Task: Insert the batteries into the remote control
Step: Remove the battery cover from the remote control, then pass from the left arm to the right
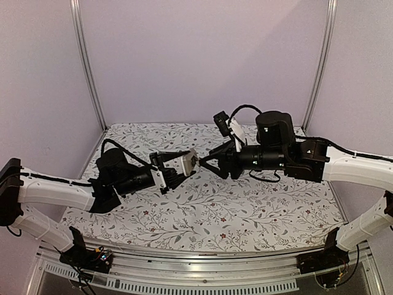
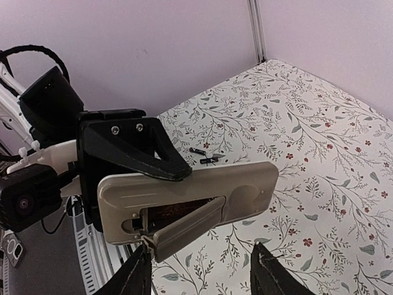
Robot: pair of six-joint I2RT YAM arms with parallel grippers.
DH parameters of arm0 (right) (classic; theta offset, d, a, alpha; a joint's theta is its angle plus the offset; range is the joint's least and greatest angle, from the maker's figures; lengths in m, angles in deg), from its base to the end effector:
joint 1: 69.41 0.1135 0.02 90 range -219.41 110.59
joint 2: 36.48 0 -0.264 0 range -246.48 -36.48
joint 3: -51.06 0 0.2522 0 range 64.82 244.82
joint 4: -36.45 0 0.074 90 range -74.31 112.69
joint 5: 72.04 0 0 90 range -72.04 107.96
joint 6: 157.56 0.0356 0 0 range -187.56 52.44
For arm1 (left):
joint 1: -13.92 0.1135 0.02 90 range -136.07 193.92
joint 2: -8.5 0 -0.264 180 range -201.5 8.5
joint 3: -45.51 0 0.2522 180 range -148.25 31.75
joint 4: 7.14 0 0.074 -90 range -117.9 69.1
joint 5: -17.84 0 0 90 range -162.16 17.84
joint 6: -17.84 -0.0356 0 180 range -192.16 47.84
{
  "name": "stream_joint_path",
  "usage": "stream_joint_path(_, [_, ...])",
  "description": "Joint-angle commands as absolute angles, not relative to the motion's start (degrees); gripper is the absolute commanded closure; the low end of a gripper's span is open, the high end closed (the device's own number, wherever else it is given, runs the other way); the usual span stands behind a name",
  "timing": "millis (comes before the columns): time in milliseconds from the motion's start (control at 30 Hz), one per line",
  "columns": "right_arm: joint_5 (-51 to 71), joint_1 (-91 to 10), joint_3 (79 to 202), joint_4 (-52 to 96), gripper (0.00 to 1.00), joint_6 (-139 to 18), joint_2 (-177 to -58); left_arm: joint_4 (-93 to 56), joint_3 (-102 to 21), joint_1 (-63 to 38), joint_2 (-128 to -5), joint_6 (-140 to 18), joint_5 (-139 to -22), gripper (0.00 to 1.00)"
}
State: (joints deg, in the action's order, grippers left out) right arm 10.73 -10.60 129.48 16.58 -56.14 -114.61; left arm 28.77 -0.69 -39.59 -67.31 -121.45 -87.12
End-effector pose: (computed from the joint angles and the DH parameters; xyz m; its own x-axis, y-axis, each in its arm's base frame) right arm 0.1623 0.2768 0.3365 -0.3503 -0.1994 -0.9152 -0.8577 0.4609 0.2279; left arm 0.1605 -0.2324 0.2567 0.7470 0.2216 -0.6268 0.5567 0.3071 0.7719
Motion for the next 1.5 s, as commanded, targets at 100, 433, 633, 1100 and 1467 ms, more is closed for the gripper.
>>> stream_joint_path(100, [10.1, -18.0, 122.3, 13.9, 0.47, -52.0, -112.4, 26.9, 1.3, -35.1, -68.9, -121.2, -90.3, 1.0])
stream_joint_path(433, [6.8, -21.0, 117.4, 15.7, 0.43, -51.1, -116.3, 25.5, 2.9, -31.1, -71.9, -119.6, -93.9, 1.0])
stream_joint_path(633, [8.8, -21.8, 118.4, 15.1, 0.34, -51.6, -120.2, 26.0, 3.3, -30.8, -69.8, -118.1, -92.7, 1.0])
stream_joint_path(1100, [-6.4, -15.3, 114.0, 33.3, 0.05, -81.6, -109.2, 28.2, 1.7, -31.7, -56.9, -87.6, -101.1, 1.0])
stream_joint_path(1467, [-13.2, -9.4, 120.9, 33.3, 0.01, -97.3, -112.4, 29.8, 1.5, -35.3, -54.2, -82.1, -119.3, 1.0])
